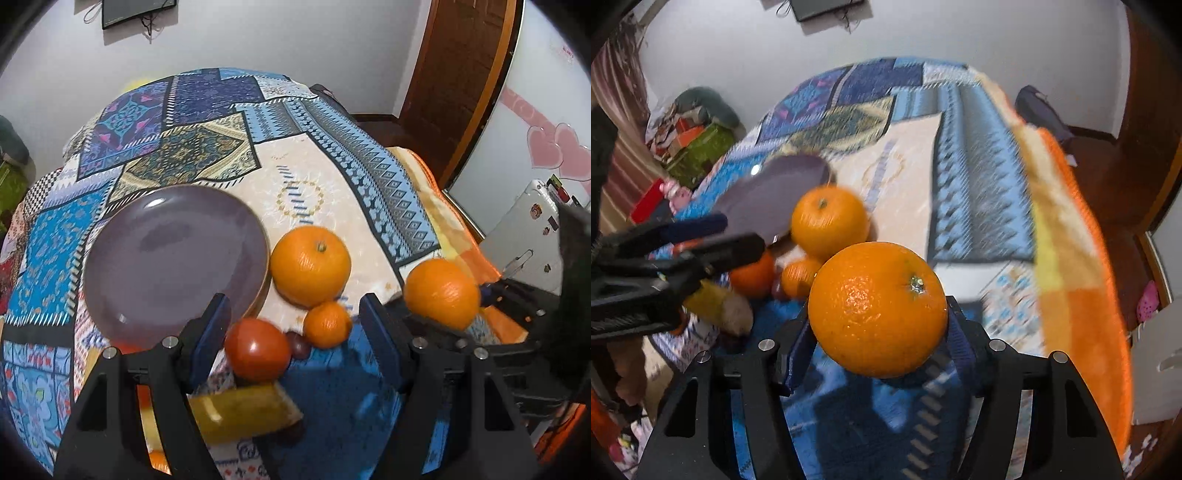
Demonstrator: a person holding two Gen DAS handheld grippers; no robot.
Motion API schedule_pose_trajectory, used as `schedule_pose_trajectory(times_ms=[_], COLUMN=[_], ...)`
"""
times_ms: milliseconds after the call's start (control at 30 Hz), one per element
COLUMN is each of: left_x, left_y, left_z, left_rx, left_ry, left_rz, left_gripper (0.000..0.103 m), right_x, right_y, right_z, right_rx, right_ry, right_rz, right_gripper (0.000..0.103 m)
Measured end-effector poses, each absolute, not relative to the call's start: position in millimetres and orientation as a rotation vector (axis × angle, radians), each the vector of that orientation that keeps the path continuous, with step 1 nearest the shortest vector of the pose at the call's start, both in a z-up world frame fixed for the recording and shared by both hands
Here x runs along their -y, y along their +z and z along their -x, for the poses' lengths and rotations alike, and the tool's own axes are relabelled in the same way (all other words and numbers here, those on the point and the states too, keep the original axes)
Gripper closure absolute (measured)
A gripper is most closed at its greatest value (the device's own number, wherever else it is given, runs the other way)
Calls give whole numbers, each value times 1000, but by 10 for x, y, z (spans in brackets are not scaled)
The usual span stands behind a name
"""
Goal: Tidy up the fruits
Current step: 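Grasp the large orange with the right tool while the left tool grasps another orange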
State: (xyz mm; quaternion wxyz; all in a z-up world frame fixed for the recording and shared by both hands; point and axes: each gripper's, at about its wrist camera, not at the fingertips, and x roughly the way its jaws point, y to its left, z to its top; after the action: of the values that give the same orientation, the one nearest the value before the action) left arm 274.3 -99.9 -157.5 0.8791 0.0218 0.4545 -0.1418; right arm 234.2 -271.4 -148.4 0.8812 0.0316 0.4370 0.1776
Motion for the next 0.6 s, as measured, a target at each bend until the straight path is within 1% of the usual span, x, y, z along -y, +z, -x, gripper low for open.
schedule_pose_trajectory(times_ms=[200, 467, 600], left_x=[1173, 1265, 1329], left_y=[-1659, -1942, -2008], left_z=[-3025, -3321, -3369], left_rx=[-985, -1076, -1085], left_ry=[-307, -289, -297], left_rz=[-69, -63, -71], left_gripper=[31, 31, 30], right_x=[2852, 2831, 2840], right_y=[-1361, -1398, -1439], right_z=[-2472, -2532, -2585], right_rx=[-878, -882, -893], right_ry=[336, 347, 355], right_rz=[-81, -78, -88], right_gripper=[42, 42, 42])
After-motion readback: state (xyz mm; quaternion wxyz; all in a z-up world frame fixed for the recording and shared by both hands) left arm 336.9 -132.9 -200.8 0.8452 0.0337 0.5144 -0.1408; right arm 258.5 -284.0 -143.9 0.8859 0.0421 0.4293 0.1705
